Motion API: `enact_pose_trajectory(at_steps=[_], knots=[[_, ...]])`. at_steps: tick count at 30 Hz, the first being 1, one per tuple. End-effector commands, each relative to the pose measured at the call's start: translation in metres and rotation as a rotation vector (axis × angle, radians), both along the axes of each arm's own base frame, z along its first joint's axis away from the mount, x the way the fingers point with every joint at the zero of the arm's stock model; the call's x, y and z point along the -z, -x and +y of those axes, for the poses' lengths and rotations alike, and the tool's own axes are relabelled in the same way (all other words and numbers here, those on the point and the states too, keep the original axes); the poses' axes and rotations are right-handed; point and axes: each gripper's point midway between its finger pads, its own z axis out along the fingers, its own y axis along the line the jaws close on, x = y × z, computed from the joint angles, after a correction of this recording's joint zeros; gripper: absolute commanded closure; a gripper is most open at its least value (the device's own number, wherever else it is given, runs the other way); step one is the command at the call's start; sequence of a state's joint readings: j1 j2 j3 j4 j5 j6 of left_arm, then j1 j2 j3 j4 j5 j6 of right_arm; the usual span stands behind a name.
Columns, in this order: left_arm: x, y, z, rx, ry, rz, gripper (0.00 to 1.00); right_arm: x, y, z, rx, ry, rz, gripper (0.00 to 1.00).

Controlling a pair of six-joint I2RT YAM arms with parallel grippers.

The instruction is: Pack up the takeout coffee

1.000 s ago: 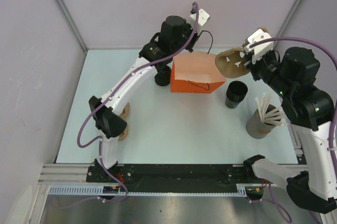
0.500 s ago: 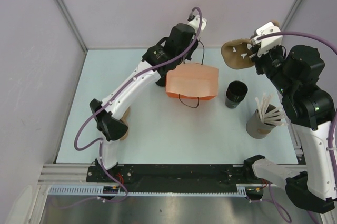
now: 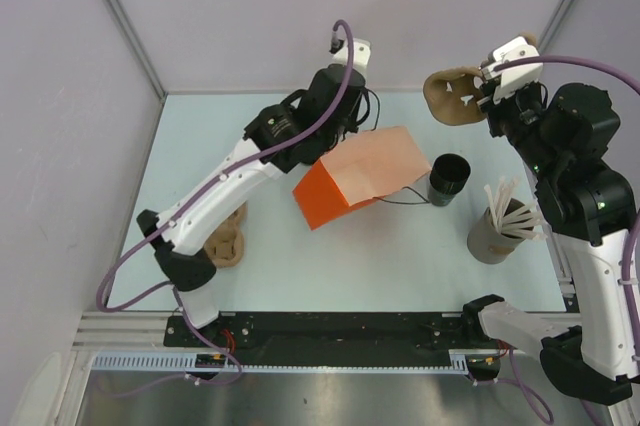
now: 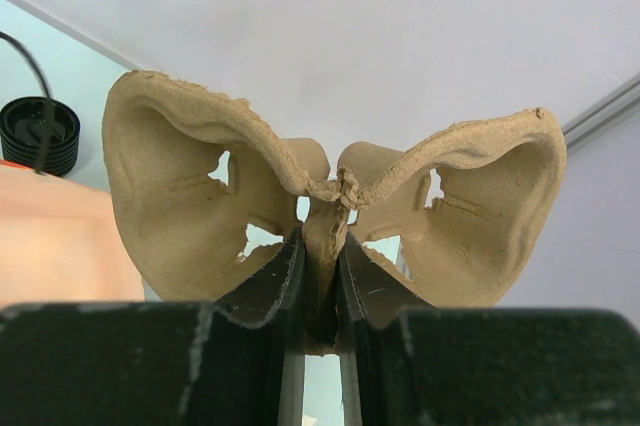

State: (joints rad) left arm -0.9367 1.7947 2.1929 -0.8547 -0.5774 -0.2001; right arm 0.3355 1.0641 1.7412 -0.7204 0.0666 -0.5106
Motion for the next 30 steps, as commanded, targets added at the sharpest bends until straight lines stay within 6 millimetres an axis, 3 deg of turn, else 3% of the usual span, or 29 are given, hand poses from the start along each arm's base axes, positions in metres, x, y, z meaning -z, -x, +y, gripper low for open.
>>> enact_pose_trajectory(at_steps=[1,7,9,13,17,21,26,30], knots=[[-0.026,0.025,0.031,-0.15,0.083,-0.056,0.9,-0.024,0.0,-0.001,0.002,-0.044,-0.071,0.82],[0.003,0.026,0.035,-0.199,0.088,0.016,0.94,-0.019,-0.004,0.006,-0.03,-0.051,-0.048,0.82],[0.0,0.021,0.035,-0.207,0.117,0.028,0.94,-0.018,-0.005,0.008,-0.036,-0.051,-0.043,0.82],[-0.033,0.017,0.025,-0.17,0.222,0.011,0.96,-0.017,-0.005,0.009,-0.04,-0.053,-0.039,0.82],[-0.038,0.019,0.024,-0.158,0.243,0.016,0.98,-0.016,-0.005,0.014,-0.067,-0.06,-0.03,0.82],[-0.032,0.021,0.042,-0.199,0.224,0.02,0.99,-0.015,0.0,0.027,-0.139,-0.077,-0.009,0.82],[-0.027,0.025,0.069,-0.274,0.216,0.016,0.92,-0.011,0.01,0.052,-0.276,-0.127,0.05,0.82],[-0.005,0.02,0.079,-0.29,0.205,0.074,0.92,-0.002,0.008,0.067,-0.344,-0.14,0.095,0.82]])
